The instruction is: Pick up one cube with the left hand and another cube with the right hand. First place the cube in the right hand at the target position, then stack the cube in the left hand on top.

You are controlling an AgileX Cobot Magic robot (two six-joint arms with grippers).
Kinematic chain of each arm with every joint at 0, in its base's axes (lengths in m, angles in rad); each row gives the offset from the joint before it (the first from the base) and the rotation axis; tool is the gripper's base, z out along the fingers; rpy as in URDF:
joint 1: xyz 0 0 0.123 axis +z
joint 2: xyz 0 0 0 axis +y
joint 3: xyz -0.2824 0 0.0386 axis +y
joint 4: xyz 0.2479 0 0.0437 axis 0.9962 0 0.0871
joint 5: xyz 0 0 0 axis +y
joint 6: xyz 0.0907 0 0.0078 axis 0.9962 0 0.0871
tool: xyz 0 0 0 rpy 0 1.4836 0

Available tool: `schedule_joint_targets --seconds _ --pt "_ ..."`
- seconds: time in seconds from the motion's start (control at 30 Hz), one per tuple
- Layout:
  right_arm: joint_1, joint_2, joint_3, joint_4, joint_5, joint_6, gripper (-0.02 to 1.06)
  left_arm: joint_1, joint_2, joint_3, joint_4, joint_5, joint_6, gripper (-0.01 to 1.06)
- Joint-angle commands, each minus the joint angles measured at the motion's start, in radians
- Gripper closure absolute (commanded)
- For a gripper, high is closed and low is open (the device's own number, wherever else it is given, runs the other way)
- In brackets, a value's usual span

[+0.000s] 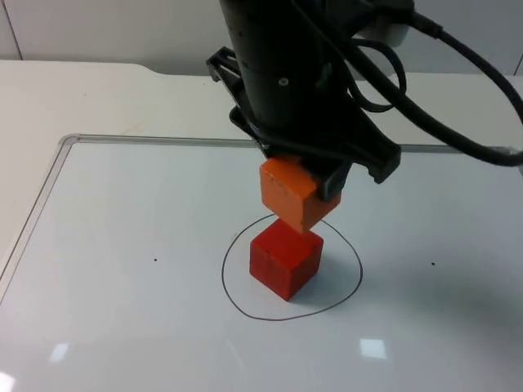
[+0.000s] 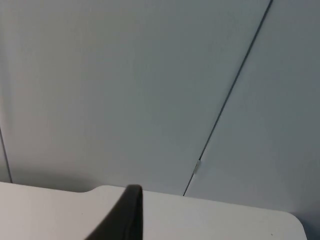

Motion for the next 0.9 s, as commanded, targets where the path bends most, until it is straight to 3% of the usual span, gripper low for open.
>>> schedule_joint_targets --seconds 0.0,0.17,0.53,0.87 --pt "0.005 -0.008 -0.003 -0.006 -0.005 0.005 -0.01 0.011 -0.001 -0.004 -0.015 0.001 0.005 1.05" --pt "0.005 -0.008 -0.003 -0.006 -0.005 0.005 -0.01 0.051 -0.001 0.044 -0.059 -0.025 0.007 1.05" --pt "0.005 -0.008 -0.003 -0.006 -0.008 0.005 -0.01 0.047 -0.001 0.053 -0.078 -0.029 0.005 1.05" --pt "0.005 -0.008 -0.003 -0.006 -0.011 0.008 -0.01 -0.021 -0.001 0.053 0.029 -0.020 -0.059 1.05"
